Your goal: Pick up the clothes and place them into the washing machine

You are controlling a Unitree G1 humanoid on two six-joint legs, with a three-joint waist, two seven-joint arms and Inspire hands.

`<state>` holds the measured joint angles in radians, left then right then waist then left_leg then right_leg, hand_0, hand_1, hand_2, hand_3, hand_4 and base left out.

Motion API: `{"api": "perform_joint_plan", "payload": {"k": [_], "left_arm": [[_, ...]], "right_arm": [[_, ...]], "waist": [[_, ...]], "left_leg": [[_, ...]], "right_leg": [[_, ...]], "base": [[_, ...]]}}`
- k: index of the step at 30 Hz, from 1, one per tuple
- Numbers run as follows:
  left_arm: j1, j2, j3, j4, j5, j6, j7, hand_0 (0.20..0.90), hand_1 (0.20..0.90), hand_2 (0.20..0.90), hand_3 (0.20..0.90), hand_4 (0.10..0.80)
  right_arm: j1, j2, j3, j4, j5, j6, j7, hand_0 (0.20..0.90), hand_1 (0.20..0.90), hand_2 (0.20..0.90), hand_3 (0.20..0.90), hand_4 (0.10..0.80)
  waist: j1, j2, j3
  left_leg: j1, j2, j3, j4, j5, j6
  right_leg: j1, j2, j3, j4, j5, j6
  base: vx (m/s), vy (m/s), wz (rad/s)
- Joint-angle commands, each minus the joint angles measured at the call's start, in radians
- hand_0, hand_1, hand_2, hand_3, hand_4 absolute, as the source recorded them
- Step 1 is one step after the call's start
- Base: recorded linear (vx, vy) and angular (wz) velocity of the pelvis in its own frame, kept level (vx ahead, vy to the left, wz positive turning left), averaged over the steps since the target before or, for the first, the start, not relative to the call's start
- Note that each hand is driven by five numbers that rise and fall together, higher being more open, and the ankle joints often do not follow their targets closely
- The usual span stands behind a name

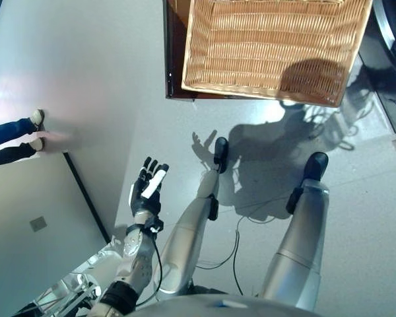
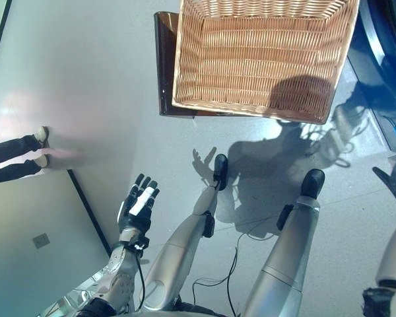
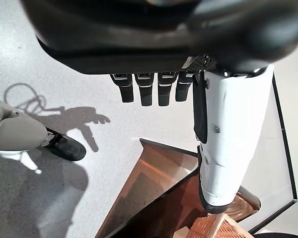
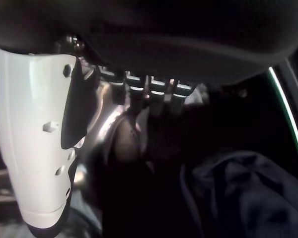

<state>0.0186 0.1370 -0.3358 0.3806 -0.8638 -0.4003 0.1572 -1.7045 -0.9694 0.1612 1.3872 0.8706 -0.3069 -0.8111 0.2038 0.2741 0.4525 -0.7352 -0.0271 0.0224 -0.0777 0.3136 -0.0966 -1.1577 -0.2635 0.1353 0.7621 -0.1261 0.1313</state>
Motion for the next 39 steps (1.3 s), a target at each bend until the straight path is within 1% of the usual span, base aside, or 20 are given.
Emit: {"api": "perform_joint_plan", "payload": {"k": [1, 4, 7, 11, 12, 14, 15, 16, 19, 20, 22, 27, 34, 38, 39], "left_arm": [[0.007, 0.095, 0.015, -0.057, -0.018, -0.081, 0.015, 0.900, 0.900, 0.900, 0.900, 0.800], [0.009, 0.093, 0.016, -0.058, -0.020, -0.081, 0.015, 0.900, 0.900, 0.900, 0.900, 0.800], [0.008, 0.098, 0.019, -0.061, -0.012, -0.084, 0.012, 0.900, 0.900, 0.900, 0.900, 0.800], [0.016, 0.110, 0.031, -0.079, -0.004, -0.092, -0.004, 0.900, 0.900, 0.900, 0.900, 0.800], [0.022, 0.112, 0.037, -0.087, -0.001, -0.092, -0.012, 0.900, 0.900, 0.900, 0.900, 0.800], [0.027, 0.117, 0.053, -0.085, 0.002, -0.096, -0.023, 0.900, 0.900, 0.900, 0.900, 0.800], [0.027, 0.116, 0.053, -0.085, 0.002, -0.097, -0.023, 0.900, 0.900, 0.900, 0.900, 0.800], [0.026, 0.116, 0.064, -0.082, 0.000, -0.098, -0.026, 0.900, 0.900, 0.900, 0.900, 0.800], [0.017, 0.102, 0.072, -0.074, -0.008, -0.099, -0.025, 0.900, 0.900, 0.900, 0.900, 0.800], [0.017, 0.102, 0.072, -0.074, -0.008, -0.099, -0.025, 0.900, 0.900, 0.900, 0.900, 0.800], [0.005, 0.091, 0.076, -0.069, -0.006, -0.100, -0.025, 0.900, 0.900, 0.900, 0.900, 0.800], [-0.002, 0.089, 0.073, -0.078, 0.009, -0.102, -0.032, 0.900, 0.900, 0.900, 0.900, 0.800], [-0.002, 0.084, 0.070, -0.068, 0.009, -0.103, -0.042, 0.900, 0.900, 0.900, 0.900, 0.800], [-0.002, 0.082, 0.077, -0.065, 0.003, -0.101, -0.045, 0.900, 0.900, 0.900, 0.900, 0.800], [-0.001, 0.084, 0.077, -0.065, 0.003, -0.101, -0.046, 0.900, 0.900, 0.900, 0.900, 0.800]], "right_arm": [[-0.058, -0.132, 0.187, -0.107, -0.090, -0.070, -0.017, 0.900, 0.900, 0.900, 0.900, 0.800], [-0.043, -0.128, 0.183, -0.114, -0.111, -0.060, -0.027, 0.900, 0.900, 0.900, 0.900, 0.800], [-0.025, -0.124, 0.200, -0.121, -0.168, -0.032, -0.028, 0.900, 0.900, 0.900, 0.900, 0.800], [0.007, -0.137, 0.310, -0.128, -0.401, 0.076, -0.034, 0.900, 0.900, 0.900, 0.900, 0.800], [0.007, -0.148, 0.363, -0.119, -0.495, 0.128, -0.043, 0.900, 0.900, 0.900, 0.900, 0.800], [-0.006, -0.164, 0.447, -0.110, -0.657, 0.201, -0.061, 0.900, 0.900, 0.900, 0.900, 0.800], [-0.009, -0.163, 0.450, -0.109, -0.657, 0.201, -0.060, 0.900, 0.900, 0.900, 0.900, 0.800], [-0.044, -0.175, 0.517, -0.062, -0.752, 0.268, -0.081, 0.900, 0.900, 0.900, 0.900, 0.800], [-0.075, -0.171, 0.585, -0.031, -0.866, 0.349, -0.101, 0.900, 0.900, 0.900, 0.900, 0.800], [-0.075, -0.171, 0.585, -0.031, -0.866, 0.349, -0.101, 0.900, 0.900, 0.900, 0.900, 0.800], [-0.071, -0.167, 0.605, -0.052, -0.938, 0.380, -0.101, 0.900, 0.900, 0.900, 0.900, 0.800], [-0.056, -0.177, 0.636, -0.067, -1.033, 0.405, -0.111, 0.900, 0.900, 0.900, 0.900, 0.800], [-0.021, -0.153, 0.639, -0.074, -1.080, 0.400, -0.088, 0.900, 0.900, 0.900, 0.900, 0.800], [0.034, -0.122, 0.603, -0.079, -1.075, 0.378, -0.058, 0.900, 0.900, 0.900, 0.900, 0.800], [0.038, -0.122, 0.599, -0.080, -1.075, 0.379, -0.059, 0.900, 0.900, 0.900, 0.900, 0.800]], "waist": [[-0.013, 0.125, 0.024], [-0.013, 0.125, 0.025], [-0.012, 0.122, 0.028], [-0.007, 0.112, 0.032], [-0.006, 0.112, 0.032], [-0.003, 0.108, 0.030], [-0.003, 0.109, 0.030], [0.002, 0.103, 0.023], [0.008, 0.102, 0.020], [0.008, 0.102, 0.021], [0.010, 0.103, 0.021], [0.015, 0.102, 0.021], [0.020, 0.095, 0.016], [0.026, 0.088, 0.014], [0.022, 0.087, 0.016]], "left_leg": [[0.000, 0.049, 0.014, -0.007, -0.075, -0.059], [0.002, 0.049, 0.013, -0.008, -0.075, -0.059], [0.003, 0.049, 0.014, -0.008, -0.073, -0.059], [-0.002, 0.051, 0.015, -0.008, -0.067, -0.060], [-0.003, 0.052, 0.014, -0.007, -0.065, -0.061], [-0.006, 0.052, 0.012, -0.007, -0.061, -0.062], [-0.006, 0.052, 0.012, -0.007, -0.061, -0.062], [-0.008, 0.052, 0.009, -0.008, -0.059, -0.062], [-0.009, 0.051, 0.007, -0.008, -0.056, -0.062], [-0.009, 0.051, 0.006, -0.008, -0.056, -0.062], [-0.008, 0.049, 0.003, -0.009, -0.055, -0.059], [-0.007, 0.046, 0.001, -0.010, -0.053, -0.058], [0.008, 0.043, -0.002, -0.009, -0.053, -0.052], [0.014, 0.044, 0.001, -0.001, -0.055, -0.046], [0.019, 0.040, 0.000, 0.000, -0.058, -0.045]], "right_leg": [[0.137, 0.068, -0.015, -0.218, 0.024, 0.003], [0.143, 0.067, -0.015, -0.223, 0.025, 0.003], [0.142, 0.068, -0.017, -0.221, 0.028, 0.003], [0.141, 0.069, -0.020, -0.225, 0.037, 0.004], [0.139, 0.070, -0.022, -0.226, 0.040, 0.004], [0.137, 0.073, -0.024, -0.227, 0.046, 0.004], [0.137, 0.073, -0.024, -0.227, 0.046, 0.004], [0.140, 0.074, -0.026, -0.234, 0.050, 0.004], [0.147, 0.074, -0.031, -0.244, 0.054, 0.004], [0.148, 0.074, -0.031, -0.244, 0.054, 0.004], [0.149, 0.074, -0.033, -0.247, 0.058, 0.004], [0.157, 0.071, -0.034, -0.260, 0.067, 0.006], [0.181, 0.067, -0.033, -0.283, 0.086, 0.008], [0.195, 0.074, -0.026, -0.310, 0.107, 0.006], [0.199, 0.070, -0.027, -0.306, 0.100, 0.007]], "base": [[0.000, 0.000, 0.00], [0.000, 0.000, 0.00], [0.000, 0.000, 0.00], [-0.008, 0.001, 0.00], [-0.033, 0.004, 0.01], [0.000, 0.000, 0.00], [0.000, 0.000, 0.00], [0.000, 0.000, 0.00], [-0.006, 0.005, 0.01], [0.000, 0.000, 0.00], [-0.011, 0.016, 0.01], [-0.008, 0.014, 0.00], [-0.008, 0.037, -0.01], [-0.014, 0.055, -0.03], [-0.021, 0.055, -0.11]]}}
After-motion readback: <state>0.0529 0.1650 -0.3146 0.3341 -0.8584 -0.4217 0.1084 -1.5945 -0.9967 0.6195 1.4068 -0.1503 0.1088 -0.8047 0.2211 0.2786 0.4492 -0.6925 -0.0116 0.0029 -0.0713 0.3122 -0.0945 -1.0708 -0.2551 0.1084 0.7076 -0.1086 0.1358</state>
